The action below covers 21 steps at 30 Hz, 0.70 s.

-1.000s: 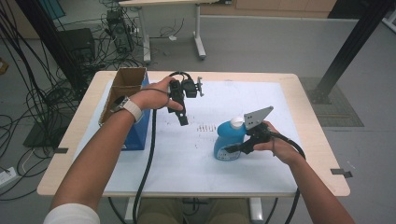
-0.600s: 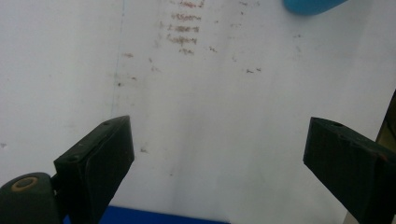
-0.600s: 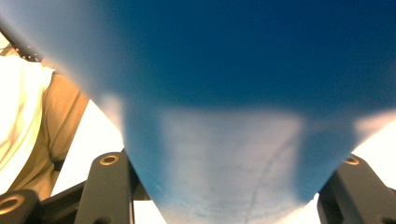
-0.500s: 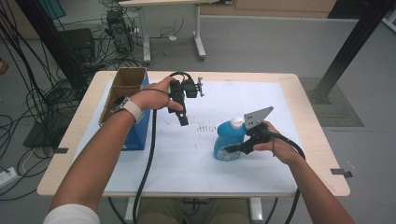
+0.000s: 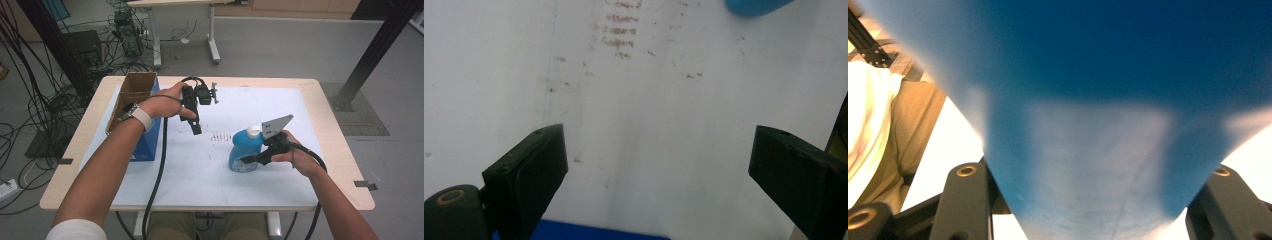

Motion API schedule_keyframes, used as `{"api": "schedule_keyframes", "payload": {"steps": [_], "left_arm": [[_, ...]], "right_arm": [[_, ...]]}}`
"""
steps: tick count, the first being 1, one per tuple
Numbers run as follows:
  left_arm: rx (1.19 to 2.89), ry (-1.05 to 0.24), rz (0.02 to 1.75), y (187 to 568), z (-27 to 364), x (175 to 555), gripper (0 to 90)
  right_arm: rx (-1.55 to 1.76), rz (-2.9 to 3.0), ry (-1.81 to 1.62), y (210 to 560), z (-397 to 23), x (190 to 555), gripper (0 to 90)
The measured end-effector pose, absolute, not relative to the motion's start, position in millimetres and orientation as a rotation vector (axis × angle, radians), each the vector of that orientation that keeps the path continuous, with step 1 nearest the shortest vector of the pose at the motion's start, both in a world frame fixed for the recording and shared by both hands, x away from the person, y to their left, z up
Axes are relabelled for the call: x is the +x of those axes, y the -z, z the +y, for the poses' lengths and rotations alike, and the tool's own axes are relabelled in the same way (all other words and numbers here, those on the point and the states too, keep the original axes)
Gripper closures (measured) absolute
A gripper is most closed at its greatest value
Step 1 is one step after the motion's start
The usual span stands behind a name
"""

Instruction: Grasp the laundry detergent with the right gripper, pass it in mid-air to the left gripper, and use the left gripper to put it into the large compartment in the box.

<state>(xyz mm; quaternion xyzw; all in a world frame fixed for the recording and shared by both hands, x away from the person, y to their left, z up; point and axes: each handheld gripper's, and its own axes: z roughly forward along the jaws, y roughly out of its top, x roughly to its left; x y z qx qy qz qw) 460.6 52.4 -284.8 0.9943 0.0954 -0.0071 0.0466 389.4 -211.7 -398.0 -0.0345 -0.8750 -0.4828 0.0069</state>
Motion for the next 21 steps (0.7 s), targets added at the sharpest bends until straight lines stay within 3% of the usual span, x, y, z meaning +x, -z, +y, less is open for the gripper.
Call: {"api": "schedule_keyframes", "payload": {"steps": [21], "left_arm": [[3.041,0.020,0.293,283.9,52.4,459.6,9.0]], "right_arm": [[-0.129,-2.728,1.524,398.9,-212.3,388.5,43.1]]}}
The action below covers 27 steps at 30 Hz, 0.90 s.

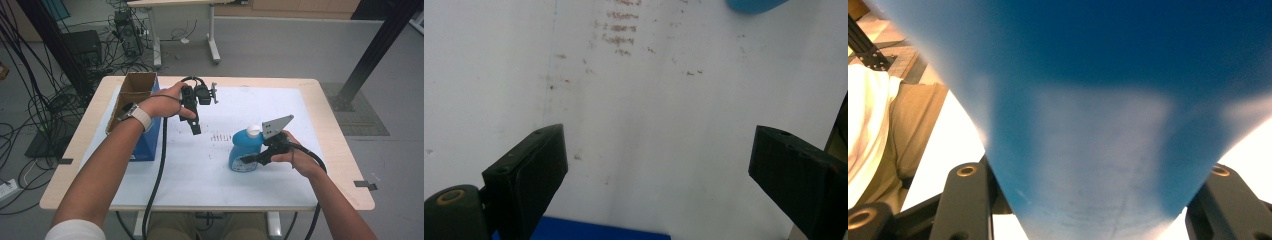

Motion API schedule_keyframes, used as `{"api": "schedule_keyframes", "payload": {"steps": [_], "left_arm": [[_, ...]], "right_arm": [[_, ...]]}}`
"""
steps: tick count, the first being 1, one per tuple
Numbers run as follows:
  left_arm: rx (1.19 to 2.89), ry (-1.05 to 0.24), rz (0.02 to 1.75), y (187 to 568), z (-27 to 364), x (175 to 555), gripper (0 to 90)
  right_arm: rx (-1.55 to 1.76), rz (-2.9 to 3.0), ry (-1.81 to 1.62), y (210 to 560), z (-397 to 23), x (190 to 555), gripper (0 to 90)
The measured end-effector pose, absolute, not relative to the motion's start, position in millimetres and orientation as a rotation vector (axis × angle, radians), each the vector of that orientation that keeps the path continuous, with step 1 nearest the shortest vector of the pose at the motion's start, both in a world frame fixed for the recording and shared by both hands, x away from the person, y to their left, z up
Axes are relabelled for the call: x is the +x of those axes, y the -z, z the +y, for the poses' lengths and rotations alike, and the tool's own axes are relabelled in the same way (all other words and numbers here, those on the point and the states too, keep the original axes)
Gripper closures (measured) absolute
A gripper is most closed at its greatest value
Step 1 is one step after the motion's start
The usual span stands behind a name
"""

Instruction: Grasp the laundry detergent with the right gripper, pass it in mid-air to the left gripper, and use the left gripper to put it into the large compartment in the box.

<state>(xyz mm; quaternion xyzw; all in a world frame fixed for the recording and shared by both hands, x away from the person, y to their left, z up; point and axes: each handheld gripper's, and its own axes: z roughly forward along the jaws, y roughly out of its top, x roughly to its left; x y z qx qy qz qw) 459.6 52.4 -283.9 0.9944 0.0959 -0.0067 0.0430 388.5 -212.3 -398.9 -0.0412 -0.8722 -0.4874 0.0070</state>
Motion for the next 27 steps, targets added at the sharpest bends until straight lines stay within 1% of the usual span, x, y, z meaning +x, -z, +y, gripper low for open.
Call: {"api": "schedule_keyframes", "payload": {"steps": [27], "left_arm": [[3.032,0.013,0.302,283.3,53.6,459.2,9.1]], "right_arm": [[-0.130,-2.729,1.522,398.9,-212.0,388.9,42.9]]}}
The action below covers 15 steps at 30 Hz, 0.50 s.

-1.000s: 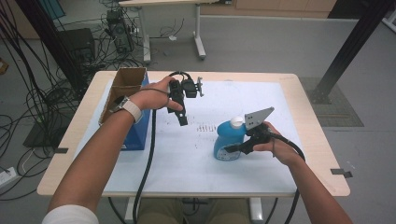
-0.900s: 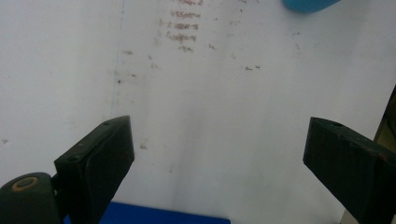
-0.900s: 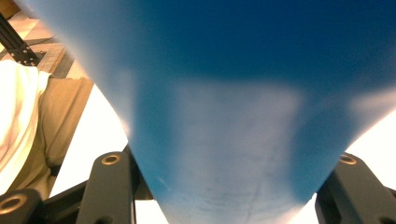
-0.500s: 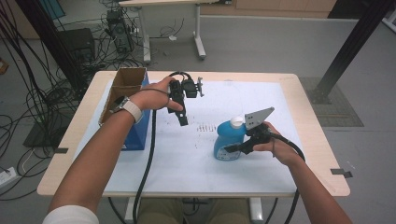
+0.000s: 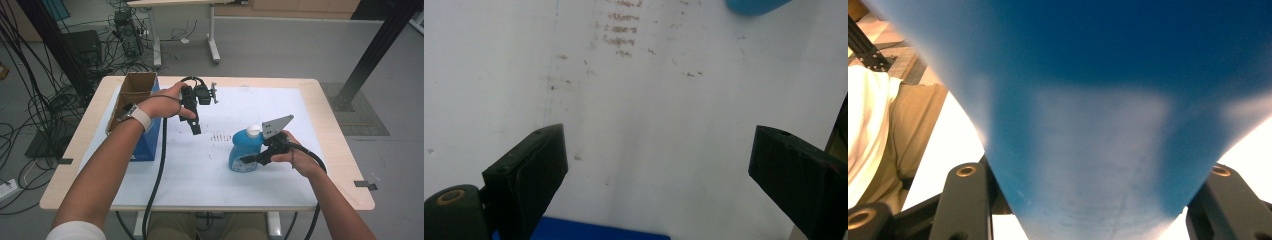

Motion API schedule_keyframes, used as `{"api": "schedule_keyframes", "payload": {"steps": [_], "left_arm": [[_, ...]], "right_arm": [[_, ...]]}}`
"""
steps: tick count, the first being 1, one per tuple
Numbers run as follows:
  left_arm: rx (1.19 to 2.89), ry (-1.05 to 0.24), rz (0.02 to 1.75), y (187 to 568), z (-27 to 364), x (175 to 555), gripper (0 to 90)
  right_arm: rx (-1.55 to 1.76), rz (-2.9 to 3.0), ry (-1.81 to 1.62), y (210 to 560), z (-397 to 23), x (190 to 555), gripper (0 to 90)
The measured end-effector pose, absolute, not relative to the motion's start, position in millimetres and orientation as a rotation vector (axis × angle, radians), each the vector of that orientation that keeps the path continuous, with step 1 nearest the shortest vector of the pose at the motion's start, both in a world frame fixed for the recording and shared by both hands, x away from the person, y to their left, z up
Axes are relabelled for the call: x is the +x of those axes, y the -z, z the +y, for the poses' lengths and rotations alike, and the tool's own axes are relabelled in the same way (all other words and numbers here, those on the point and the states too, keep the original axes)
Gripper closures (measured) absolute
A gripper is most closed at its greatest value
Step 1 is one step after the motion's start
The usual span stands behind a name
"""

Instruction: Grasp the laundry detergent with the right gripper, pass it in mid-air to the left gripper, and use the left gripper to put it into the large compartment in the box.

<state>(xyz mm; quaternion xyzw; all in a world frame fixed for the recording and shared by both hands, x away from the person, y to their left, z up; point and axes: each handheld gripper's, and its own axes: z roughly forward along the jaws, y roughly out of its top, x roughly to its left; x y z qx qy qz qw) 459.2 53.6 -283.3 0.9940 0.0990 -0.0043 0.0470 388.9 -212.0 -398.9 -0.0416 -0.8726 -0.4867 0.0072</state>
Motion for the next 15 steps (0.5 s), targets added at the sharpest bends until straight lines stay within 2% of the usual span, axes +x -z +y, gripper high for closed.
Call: {"api": "schedule_keyframes", "payload": {"steps": [15], "left_arm": [[3.030,0.008,0.302,281.7,53.1,457.6,9.1]], "right_arm": [[-0.141,-2.723,1.534,399.8,-212.6,388.6,42.8]]}}
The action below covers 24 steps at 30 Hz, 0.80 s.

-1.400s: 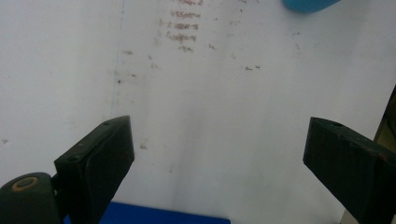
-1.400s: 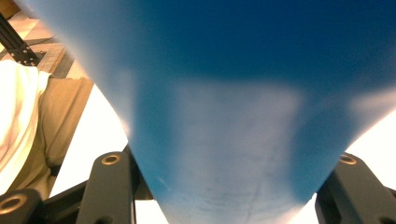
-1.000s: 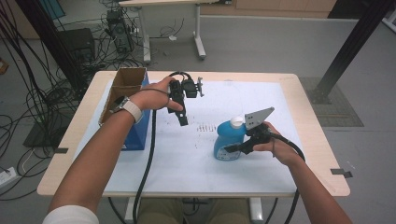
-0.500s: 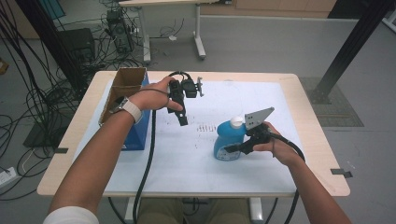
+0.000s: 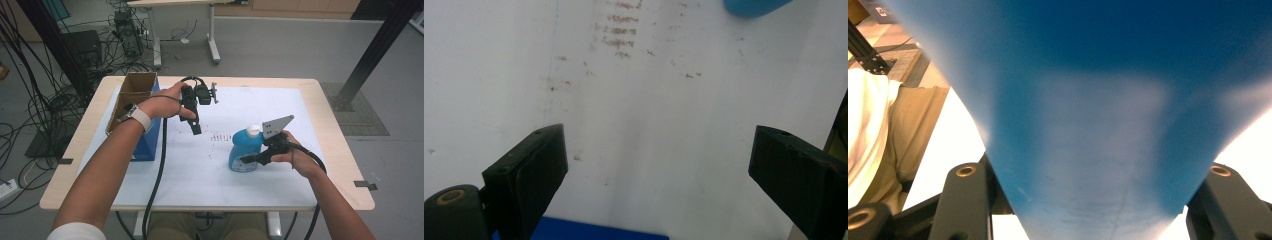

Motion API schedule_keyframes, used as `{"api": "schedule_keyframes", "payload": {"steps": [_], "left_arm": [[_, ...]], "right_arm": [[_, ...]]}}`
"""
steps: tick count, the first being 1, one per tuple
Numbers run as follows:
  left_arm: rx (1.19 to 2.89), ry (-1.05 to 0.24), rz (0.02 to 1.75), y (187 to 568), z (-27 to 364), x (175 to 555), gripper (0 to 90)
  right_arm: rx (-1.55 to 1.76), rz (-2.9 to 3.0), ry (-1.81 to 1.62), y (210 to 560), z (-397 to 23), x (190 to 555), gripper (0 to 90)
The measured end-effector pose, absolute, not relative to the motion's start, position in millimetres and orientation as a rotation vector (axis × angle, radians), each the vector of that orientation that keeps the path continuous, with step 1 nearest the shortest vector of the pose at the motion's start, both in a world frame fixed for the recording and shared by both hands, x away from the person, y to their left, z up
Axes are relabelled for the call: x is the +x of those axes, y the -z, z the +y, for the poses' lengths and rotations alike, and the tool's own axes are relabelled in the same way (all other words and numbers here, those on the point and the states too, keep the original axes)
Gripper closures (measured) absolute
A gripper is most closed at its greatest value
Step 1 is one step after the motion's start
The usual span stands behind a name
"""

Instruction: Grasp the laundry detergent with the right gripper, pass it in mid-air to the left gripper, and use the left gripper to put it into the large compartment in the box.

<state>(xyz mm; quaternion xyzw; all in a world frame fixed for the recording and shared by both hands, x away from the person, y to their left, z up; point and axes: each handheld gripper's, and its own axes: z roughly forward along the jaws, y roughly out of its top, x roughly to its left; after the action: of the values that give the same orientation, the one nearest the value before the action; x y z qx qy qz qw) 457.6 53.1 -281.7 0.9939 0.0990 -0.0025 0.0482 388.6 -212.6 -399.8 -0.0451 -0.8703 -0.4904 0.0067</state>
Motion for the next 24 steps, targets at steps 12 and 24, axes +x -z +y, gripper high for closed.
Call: {"api": "schedule_keyframes", "payload": {"steps": [12,24], "left_arm": [[3.026,0.005,0.306,281.7,53.8,457.3,9.2],[3.030,0.005,0.303,281.9,53.1,457.2,9.2]], "right_arm": [[-0.152,-2.708,1.541,400.5,-212.9,389.0,42.6],[-0.154,-2.708,1.543,400.7,-212.9,388.8,42.5]]}}
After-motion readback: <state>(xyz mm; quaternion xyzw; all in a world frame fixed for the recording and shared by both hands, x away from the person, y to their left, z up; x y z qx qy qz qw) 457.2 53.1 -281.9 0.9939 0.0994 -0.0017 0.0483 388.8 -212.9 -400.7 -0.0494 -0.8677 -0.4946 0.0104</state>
